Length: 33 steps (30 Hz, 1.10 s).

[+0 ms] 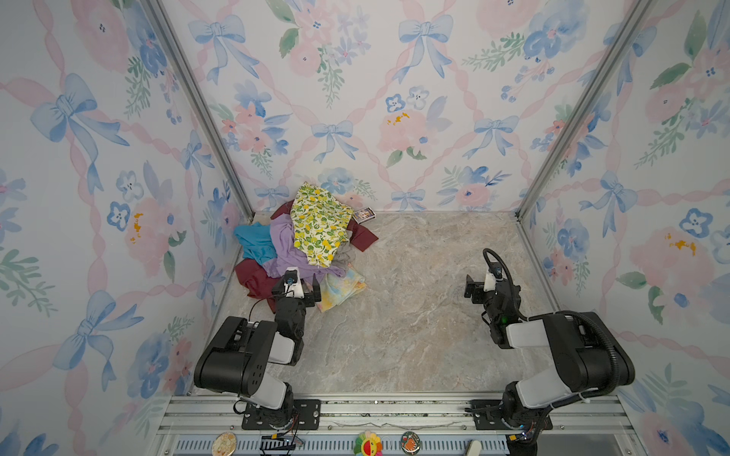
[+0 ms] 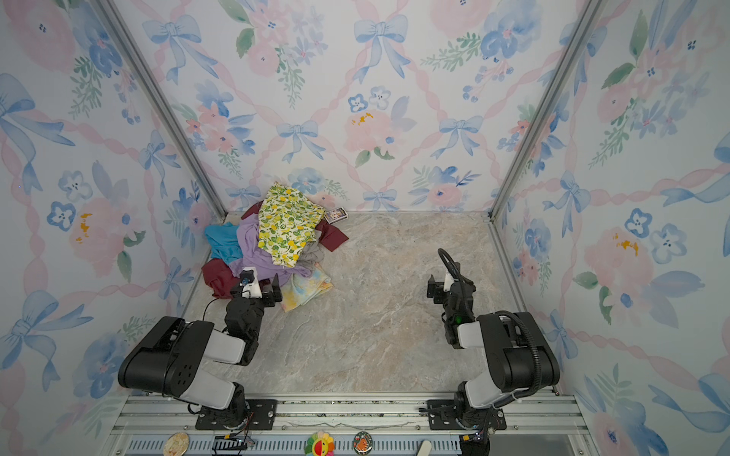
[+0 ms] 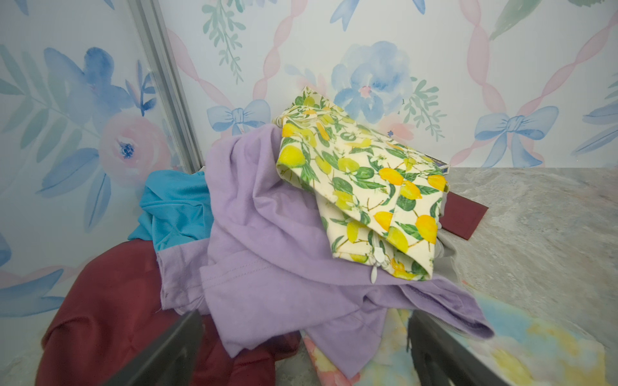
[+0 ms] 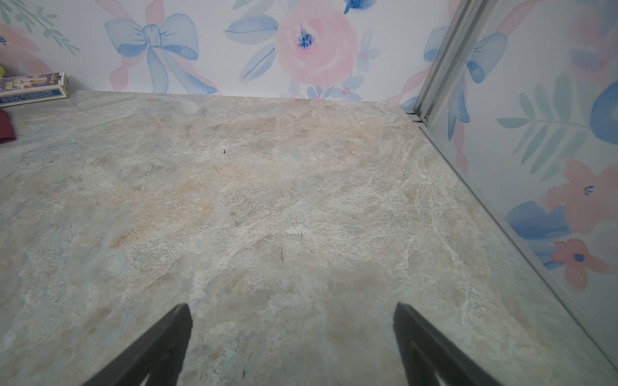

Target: Pick out a specific cloth from the pile

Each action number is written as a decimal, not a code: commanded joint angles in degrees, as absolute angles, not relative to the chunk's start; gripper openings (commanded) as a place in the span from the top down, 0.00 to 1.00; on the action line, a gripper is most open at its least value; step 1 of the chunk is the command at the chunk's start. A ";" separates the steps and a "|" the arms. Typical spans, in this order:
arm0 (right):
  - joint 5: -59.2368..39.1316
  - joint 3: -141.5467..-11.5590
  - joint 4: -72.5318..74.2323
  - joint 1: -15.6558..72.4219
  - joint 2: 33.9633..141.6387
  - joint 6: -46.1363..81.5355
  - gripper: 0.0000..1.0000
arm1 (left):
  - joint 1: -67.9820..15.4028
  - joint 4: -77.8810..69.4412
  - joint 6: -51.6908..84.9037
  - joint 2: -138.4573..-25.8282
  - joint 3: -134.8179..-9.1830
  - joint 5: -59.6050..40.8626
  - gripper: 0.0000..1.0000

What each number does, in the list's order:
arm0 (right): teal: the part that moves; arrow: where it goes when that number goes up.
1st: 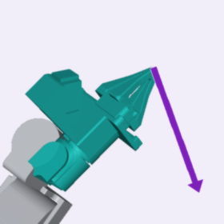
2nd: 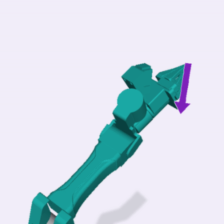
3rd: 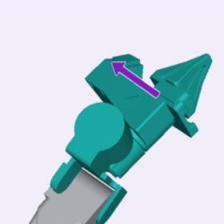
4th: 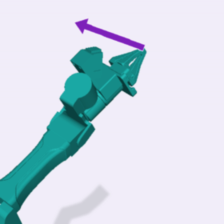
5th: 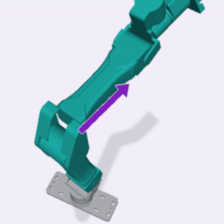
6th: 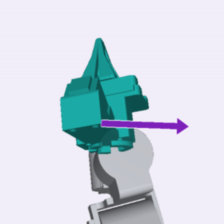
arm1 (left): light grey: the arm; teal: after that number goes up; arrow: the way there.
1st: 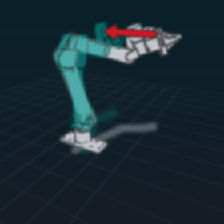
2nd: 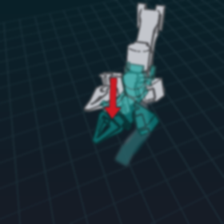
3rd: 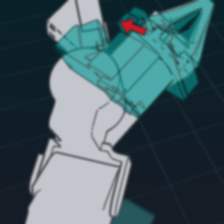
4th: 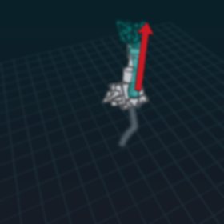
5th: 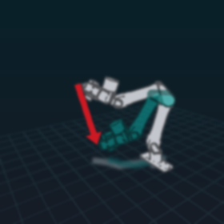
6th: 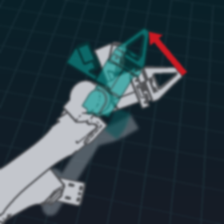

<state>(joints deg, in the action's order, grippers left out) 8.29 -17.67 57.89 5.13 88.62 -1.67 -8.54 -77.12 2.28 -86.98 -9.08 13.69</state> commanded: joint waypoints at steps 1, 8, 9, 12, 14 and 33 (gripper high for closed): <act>9.49 -16.01 63.04 5.80 87.54 -2.64 0.03 | -9.05 -78.48 0.88 -85.69 -8.16 14.12 0.02; 10.50 -13.14 69.10 6.62 87.89 -3.31 0.03 | -9.03 -78.03 2.48 -83.80 -7.82 17.31 0.02; 11.00 -12.78 69.97 7.12 88.10 -3.81 0.03 | -9.11 -77.22 2.72 -83.14 -8.07 18.22 0.02; 14.13 -11.70 73.08 9.04 88.66 -5.23 0.03 | -10.09 -71.04 2.95 -80.89 -10.53 21.52 0.02; 16.32 -10.71 75.43 10.19 88.65 -6.07 0.03 | -11.03 -66.11 3.26 -79.88 -12.61 24.41 0.02; 28.63 -23.27 35.78 22.93 65.55 -5.73 0.03 | -14.48 -28.02 19.40 -66.55 -30.22 35.68 0.02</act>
<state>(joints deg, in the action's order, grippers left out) 26.98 -19.81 44.01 20.40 66.17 -6.55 -14.22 -37.39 14.02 -67.64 -27.22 34.76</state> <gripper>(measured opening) 0.970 0.979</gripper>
